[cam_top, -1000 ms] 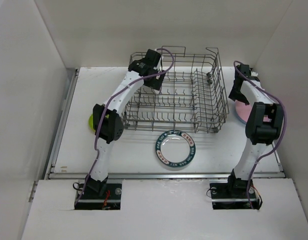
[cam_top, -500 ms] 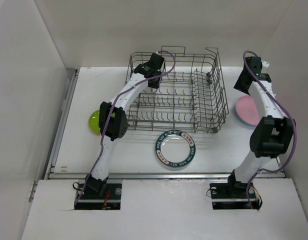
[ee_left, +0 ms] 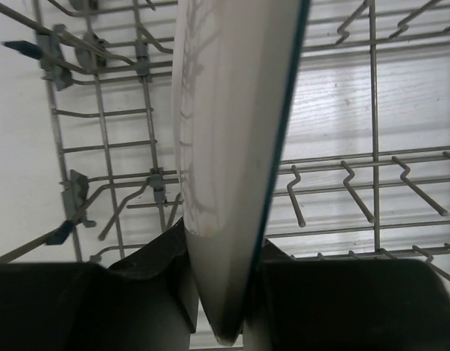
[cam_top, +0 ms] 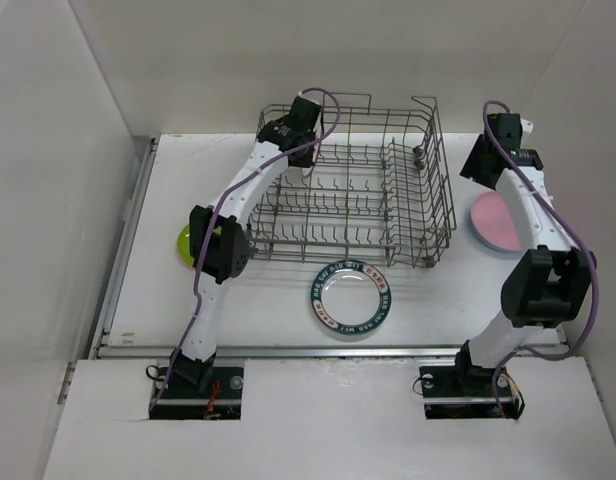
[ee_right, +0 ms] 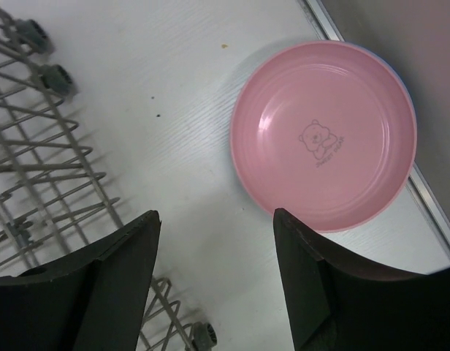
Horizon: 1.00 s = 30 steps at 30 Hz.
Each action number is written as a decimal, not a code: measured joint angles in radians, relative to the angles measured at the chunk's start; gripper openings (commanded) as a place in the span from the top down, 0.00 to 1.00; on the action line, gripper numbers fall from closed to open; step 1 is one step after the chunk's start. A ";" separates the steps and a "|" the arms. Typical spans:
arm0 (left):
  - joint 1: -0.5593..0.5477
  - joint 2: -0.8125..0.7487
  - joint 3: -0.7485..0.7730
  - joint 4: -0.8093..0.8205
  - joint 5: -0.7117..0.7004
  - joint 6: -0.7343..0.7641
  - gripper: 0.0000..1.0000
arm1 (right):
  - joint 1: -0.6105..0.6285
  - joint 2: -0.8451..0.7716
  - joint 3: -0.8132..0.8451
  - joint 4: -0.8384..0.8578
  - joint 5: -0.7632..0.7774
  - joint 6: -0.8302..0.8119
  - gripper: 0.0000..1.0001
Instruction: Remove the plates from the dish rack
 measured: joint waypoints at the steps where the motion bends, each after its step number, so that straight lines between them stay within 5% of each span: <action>1: 0.001 -0.013 0.000 0.000 -0.002 0.000 1.00 | 0.010 -0.014 0.002 -0.001 -0.003 -0.003 0.31; 15: 0.008 -0.223 0.010 -0.043 0.085 0.006 1.00 | 0.046 -0.130 0.026 -0.002 -0.044 -0.028 0.31; 23: 0.038 -0.417 -0.033 -0.204 0.510 0.092 1.00 | 0.072 -0.243 -0.003 -0.009 -0.088 -0.028 0.31; 30: -0.054 -0.524 -0.351 -0.409 0.789 0.395 1.00 | 0.094 -0.342 -0.063 -0.014 -0.156 -0.031 0.31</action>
